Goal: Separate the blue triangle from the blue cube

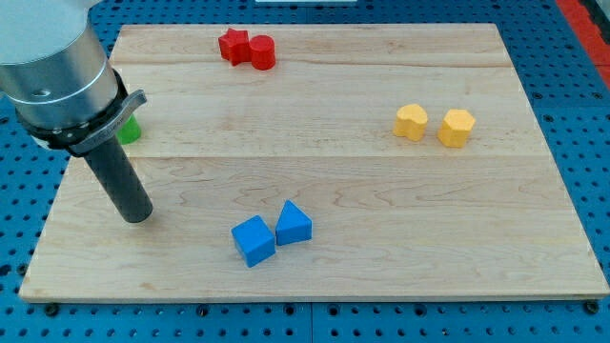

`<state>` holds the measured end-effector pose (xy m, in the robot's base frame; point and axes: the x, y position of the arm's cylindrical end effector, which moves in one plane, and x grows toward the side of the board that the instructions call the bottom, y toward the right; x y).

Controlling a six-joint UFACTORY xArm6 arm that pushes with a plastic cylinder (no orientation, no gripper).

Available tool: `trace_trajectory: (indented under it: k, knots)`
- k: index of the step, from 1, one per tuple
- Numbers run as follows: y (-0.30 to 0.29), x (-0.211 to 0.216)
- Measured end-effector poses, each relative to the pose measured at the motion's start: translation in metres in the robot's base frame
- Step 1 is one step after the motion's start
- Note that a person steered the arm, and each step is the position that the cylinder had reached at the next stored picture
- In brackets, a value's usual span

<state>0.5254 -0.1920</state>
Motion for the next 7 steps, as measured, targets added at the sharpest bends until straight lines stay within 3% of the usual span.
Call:
trace_trajectory:
  k: [2, 6, 7]
  knots:
    - [0.088, 0.048]
    - [0.217, 0.007]
    - [0.208, 0.009]
